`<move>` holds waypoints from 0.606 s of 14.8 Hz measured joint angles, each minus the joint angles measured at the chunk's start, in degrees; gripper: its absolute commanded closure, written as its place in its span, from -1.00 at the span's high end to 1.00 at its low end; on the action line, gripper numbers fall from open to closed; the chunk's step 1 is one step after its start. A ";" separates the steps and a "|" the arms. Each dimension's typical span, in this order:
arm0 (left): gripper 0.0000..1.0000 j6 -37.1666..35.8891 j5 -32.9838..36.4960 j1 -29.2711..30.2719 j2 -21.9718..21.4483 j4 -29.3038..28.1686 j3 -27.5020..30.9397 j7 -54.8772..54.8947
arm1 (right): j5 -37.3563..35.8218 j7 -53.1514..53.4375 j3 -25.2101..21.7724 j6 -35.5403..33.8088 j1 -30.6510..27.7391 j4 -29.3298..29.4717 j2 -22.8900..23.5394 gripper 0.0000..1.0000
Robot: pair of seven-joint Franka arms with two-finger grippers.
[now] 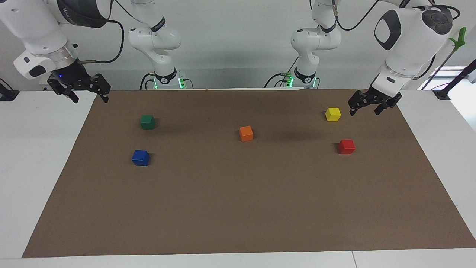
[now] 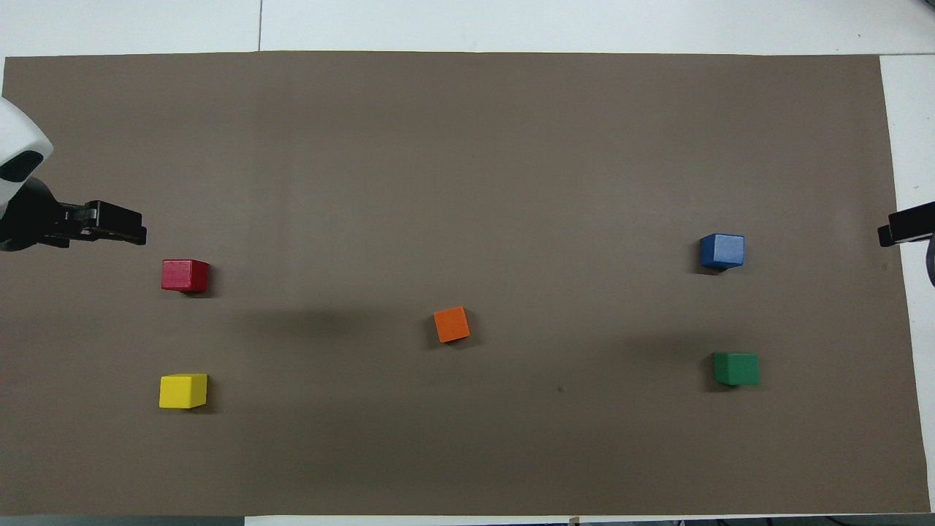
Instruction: Transfer red block to right arm and stack on blue block
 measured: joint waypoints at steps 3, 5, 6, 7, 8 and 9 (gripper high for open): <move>1.00 0.19 0.03 0.04 -0.02 -0.60 0.30 0.00 | 0.00 0.00 -0.02 0.00 -0.09 0.00 0.00 1.00; 1.00 0.46 0.03 0.04 -0.04 -1.05 0.31 0.00 | 0.00 0.00 -0.06 0.00 -0.20 -0.02 0.00 1.00; 1.00 0.58 0.03 0.04 -0.07 -1.21 0.31 0.00 | 0.08 0.00 -0.06 0.00 -0.49 -0.10 0.00 1.00; 1.00 0.78 0.03 0.04 -0.12 -1.40 0.31 0.00 | 0.62 0.00 -0.09 0.00 -0.96 -0.35 -0.03 1.00; 1.00 1.36 0.04 0.04 -0.17 -1.69 0.33 0.01 | 1.94 -0.07 -0.08 0.00 -1.57 -0.81 -0.12 1.00; 1.00 2.73 0.06 0.06 -0.34 -2.44 0.39 0.01 | 4.09 -0.64 -0.08 0.00 -2.47 -1.65 -0.34 1.00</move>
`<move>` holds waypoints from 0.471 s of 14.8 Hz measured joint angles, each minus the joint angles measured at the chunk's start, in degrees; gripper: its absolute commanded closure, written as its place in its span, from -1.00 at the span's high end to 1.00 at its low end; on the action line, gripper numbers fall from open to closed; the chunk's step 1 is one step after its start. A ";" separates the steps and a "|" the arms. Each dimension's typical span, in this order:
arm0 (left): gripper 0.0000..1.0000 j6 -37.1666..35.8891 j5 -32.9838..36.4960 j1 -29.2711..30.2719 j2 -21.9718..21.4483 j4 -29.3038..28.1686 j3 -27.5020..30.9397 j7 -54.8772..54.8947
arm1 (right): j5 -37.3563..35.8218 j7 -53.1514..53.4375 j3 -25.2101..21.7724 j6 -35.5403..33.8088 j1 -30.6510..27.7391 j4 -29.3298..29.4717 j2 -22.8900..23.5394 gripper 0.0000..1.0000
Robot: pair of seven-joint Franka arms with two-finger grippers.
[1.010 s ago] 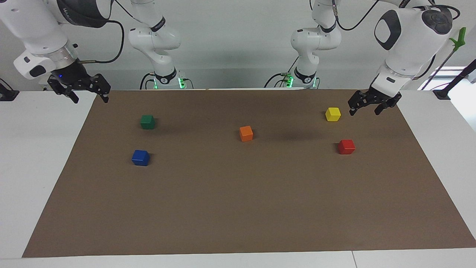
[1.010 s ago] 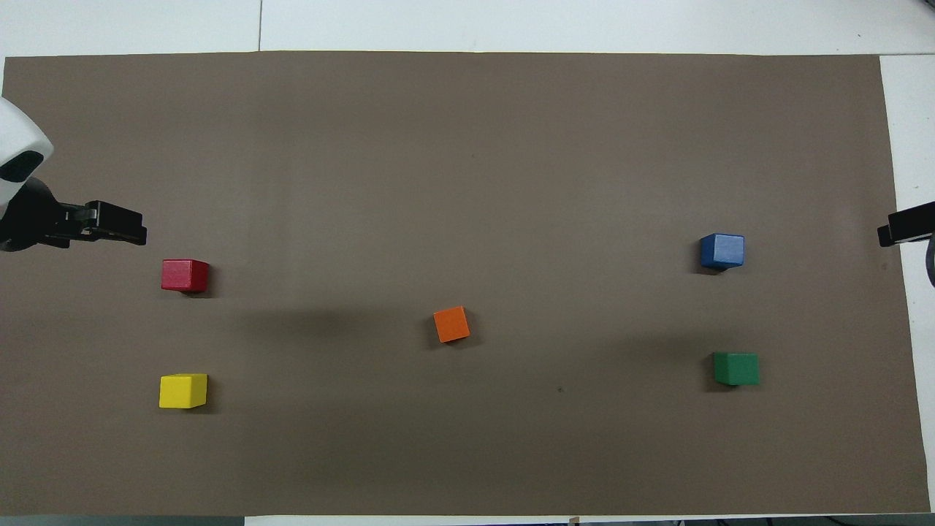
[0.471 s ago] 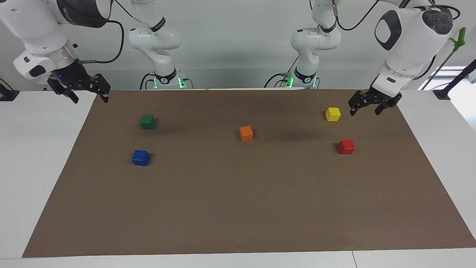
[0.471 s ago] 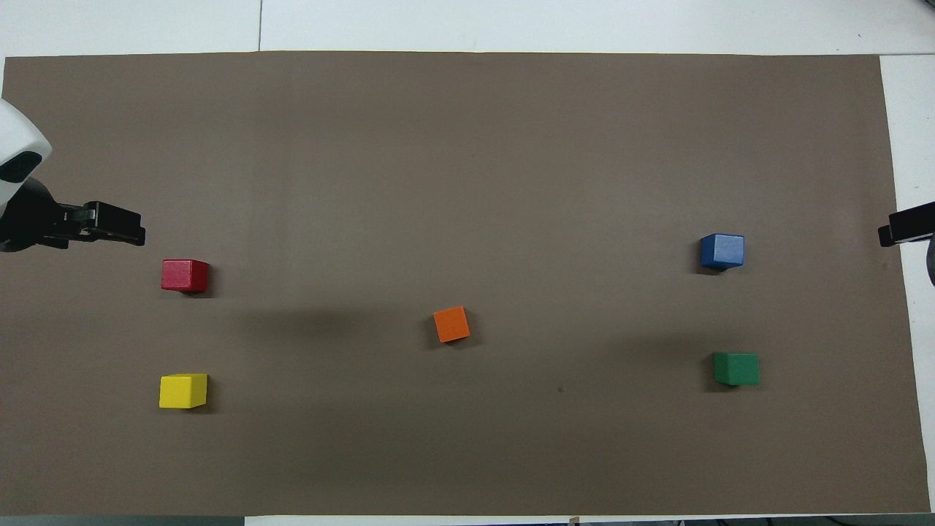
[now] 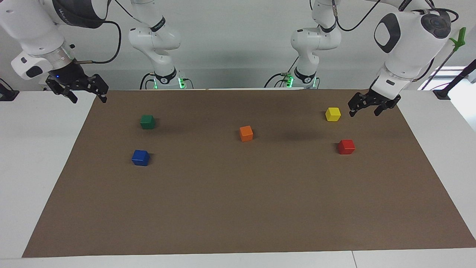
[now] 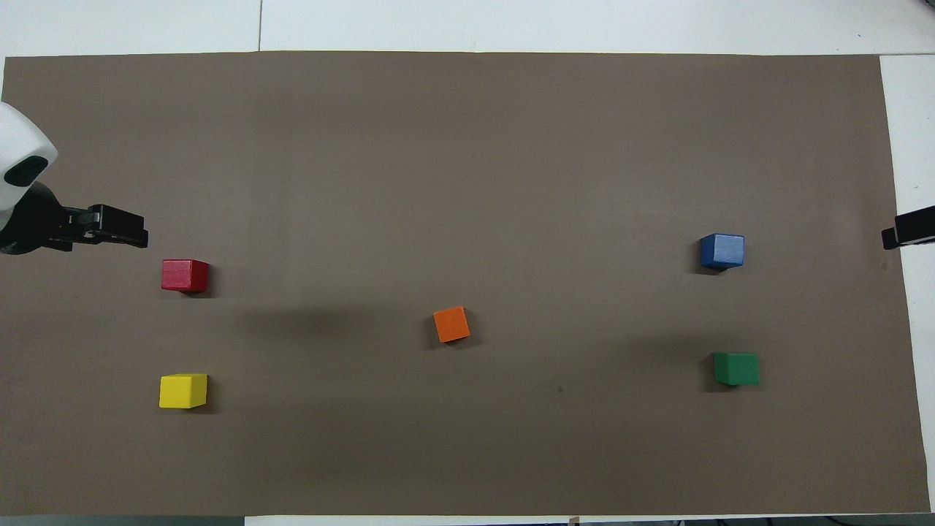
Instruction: Transfer red block to right arm and stack on blue block
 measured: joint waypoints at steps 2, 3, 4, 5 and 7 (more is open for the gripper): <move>1.00 4.01 0.07 0.26 -0.68 -3.13 0.20 0.15 | 3.80 -2.65 -0.04 0.30 -1.82 -2.02 -0.59 1.00; 1.00 6.48 0.08 0.52 -1.13 -5.35 0.22 0.29 | 5.16 -4.05 -0.06 1.09 -2.44 -3.09 -1.00 1.00; 1.00 8.67 0.09 0.65 -1.46 -7.51 0.30 0.35 | 6.88 -5.26 -0.08 1.82 -2.85 -4.28 -1.51 1.00; 1.00 10.13 0.09 0.67 -1.59 -9.21 0.38 0.41 | 9.08 -6.02 -0.06 2.28 -3.20 -5.44 -2.05 1.00; 1.00 12.97 0.13 0.69 -1.51 -12.11 0.43 0.44 | 14.18 -7.26 -0.07 2.71 -4.31 -7.76 -3.31 1.00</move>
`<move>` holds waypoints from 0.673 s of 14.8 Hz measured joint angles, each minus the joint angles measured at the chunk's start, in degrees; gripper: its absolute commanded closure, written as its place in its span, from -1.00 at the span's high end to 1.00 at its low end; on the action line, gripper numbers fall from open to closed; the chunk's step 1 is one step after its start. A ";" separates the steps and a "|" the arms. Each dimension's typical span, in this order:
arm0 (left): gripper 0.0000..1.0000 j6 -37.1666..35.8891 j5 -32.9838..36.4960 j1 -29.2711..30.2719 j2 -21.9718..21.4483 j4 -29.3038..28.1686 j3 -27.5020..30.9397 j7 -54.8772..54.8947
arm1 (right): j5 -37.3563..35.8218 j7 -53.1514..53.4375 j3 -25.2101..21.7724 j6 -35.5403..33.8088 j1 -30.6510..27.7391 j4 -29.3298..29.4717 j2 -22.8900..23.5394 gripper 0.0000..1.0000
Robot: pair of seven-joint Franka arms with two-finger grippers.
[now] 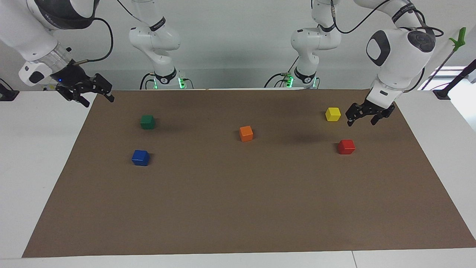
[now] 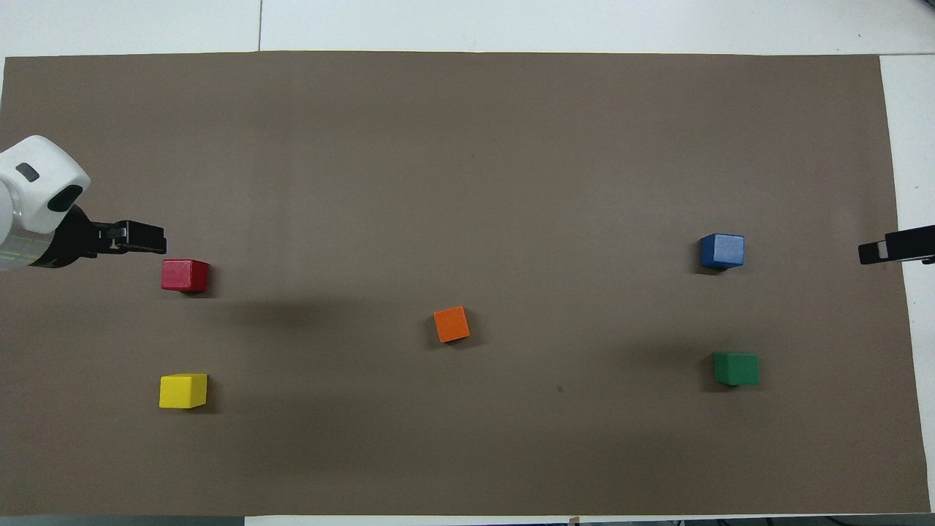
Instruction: Transfer red block to right arm and stack on blue block
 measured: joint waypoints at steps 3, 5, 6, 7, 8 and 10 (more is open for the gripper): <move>1.00 6.90 0.08 1.01 0.38 -5.28 0.10 1.50 | 8.42 -5.94 0.00 0.02 -3.37 -3.65 -1.91 1.00; 1.00 9.68 0.08 2.19 0.99 -7.87 0.13 3.93 | 13.52 -10.28 -0.05 0.00 -5.66 -6.31 -2.51 1.00; 1.00 10.29 0.08 2.50 1.50 -8.45 0.14 4.84 | 16.58 -12.02 -0.05 -0.01 -6.53 -7.71 -2.54 1.00; 1.00 10.93 0.08 2.63 2.11 -8.69 0.14 5.42 | 20.11 -13.56 -0.05 -0.07 -7.41 -9.25 -2.47 1.00; 1.00 11.44 0.08 2.64 2.68 -8.78 0.13 5.67 | 23.14 -15.17 -0.05 -0.30 -8.20 -10.63 -2.28 1.00; 1.00 13.08 0.09 2.64 3.64 -9.37 0.06 5.82 | 27.19 -18.70 -0.06 -1.25 -9.50 -12.45 -1.41 1.00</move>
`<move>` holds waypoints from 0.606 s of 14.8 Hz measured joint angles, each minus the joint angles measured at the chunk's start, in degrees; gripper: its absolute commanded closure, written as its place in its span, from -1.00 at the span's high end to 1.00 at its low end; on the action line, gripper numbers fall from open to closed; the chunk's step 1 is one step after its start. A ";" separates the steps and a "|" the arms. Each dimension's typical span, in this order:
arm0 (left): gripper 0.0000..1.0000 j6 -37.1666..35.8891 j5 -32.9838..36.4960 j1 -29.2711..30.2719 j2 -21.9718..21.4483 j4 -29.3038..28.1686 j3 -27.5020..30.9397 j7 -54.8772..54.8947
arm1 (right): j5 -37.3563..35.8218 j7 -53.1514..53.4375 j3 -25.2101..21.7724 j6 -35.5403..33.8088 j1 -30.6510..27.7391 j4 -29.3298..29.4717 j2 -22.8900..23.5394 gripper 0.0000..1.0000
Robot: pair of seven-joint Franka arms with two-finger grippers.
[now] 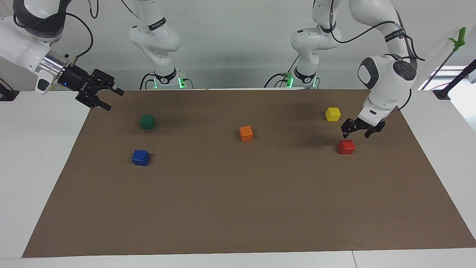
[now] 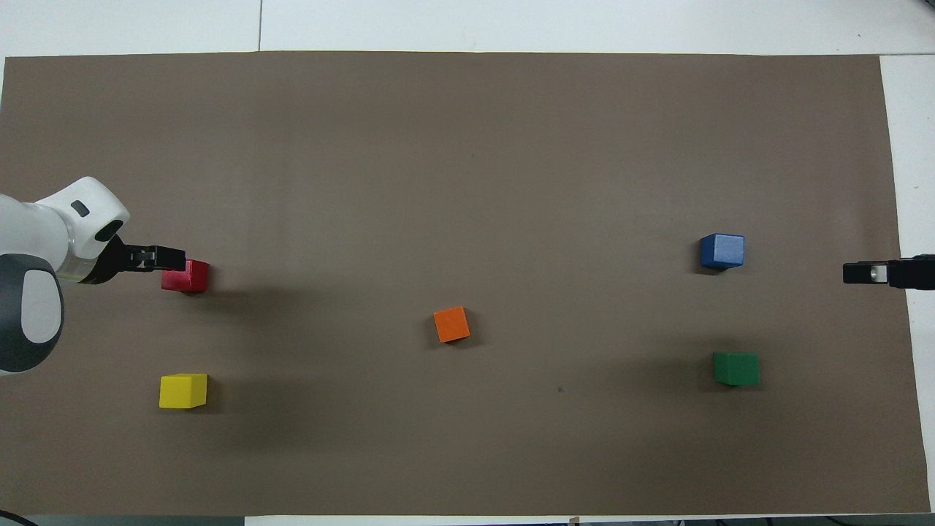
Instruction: Transfer red block to right arm and stack on blue block
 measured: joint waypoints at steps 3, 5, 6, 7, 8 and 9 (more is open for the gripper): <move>1.00 4.72 0.00 -0.01 1.67 -2.39 -0.11 0.03 | 5.90 -4.98 -0.01 -2.70 -1.38 -1.89 1.95 1.00; 1.00 7.13 0.00 0.01 2.39 -3.62 -0.09 0.05 | 10.55 -7.02 -0.01 -3.93 -1.65 -4.08 3.06 1.00; 1.00 7.67 0.00 0.01 2.64 -3.99 -0.08 0.05 | 13.15 -7.45 0.04 -4.54 -1.63 -5.25 3.51 1.00; 1.00 8.29 0.00 0.02 2.85 -4.37 -0.08 0.05 | 15.96 -7.71 0.12 -5.36 -1.60 -6.29 3.94 1.00; 1.00 8.98 0.00 0.02 3.00 -4.84 -0.08 0.05 | 18.67 -7.80 0.20 -6.60 -1.56 -7.07 4.36 1.00; 1.00 9.89 0.00 0.02 3.08 -5.44 -0.08 0.05 | 21.25 -7.80 0.33 -7.70 -1.53 -7.69 4.78 1.00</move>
